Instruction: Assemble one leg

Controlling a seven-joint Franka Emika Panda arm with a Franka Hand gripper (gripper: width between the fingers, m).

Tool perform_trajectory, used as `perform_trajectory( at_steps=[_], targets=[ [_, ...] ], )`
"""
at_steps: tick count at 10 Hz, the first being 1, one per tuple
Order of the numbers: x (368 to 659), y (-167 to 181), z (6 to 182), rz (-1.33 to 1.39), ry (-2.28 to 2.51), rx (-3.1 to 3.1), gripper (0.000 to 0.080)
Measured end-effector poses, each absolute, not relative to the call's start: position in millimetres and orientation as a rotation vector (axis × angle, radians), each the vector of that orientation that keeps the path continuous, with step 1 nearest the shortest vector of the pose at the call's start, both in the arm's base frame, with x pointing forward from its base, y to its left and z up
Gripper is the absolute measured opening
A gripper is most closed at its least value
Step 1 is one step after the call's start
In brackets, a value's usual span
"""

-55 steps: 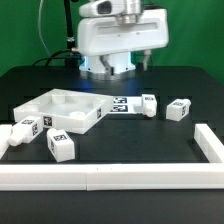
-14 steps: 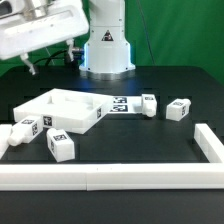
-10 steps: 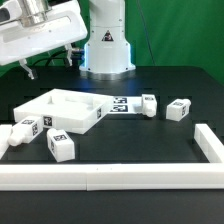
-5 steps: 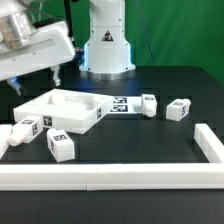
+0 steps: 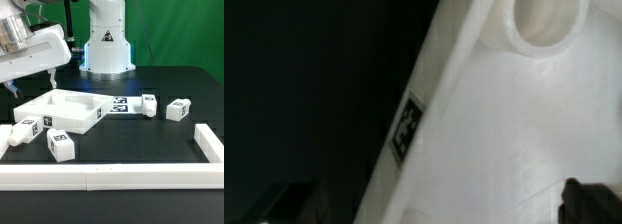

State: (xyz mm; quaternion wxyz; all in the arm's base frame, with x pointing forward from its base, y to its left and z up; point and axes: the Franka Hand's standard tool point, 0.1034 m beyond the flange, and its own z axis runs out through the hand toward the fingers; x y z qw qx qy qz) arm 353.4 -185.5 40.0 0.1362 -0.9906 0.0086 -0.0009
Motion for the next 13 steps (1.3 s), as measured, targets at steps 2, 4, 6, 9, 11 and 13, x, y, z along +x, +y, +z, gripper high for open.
perform_trajectory(
  at_steps=[2, 4, 6, 9, 11, 13],
  targets=[
    [349, -180, 25.5, 0.081, 0.208, -2.865, 0.0649],
    [351, -185, 11.2, 0.115, 0.239, -2.864, 0.0649],
    [348, -184, 7.1, 0.123, 0.239, -2.873, 0.0649],
    [348, -185, 7.2, 0.122, 0.24, -2.873, 0.0388],
    [348, -185, 7.2, 0.122, 0.24, -2.874, 0.0205],
    [348, -185, 7.2, 0.121, 0.237, -2.875, 0.0081]
  ],
)
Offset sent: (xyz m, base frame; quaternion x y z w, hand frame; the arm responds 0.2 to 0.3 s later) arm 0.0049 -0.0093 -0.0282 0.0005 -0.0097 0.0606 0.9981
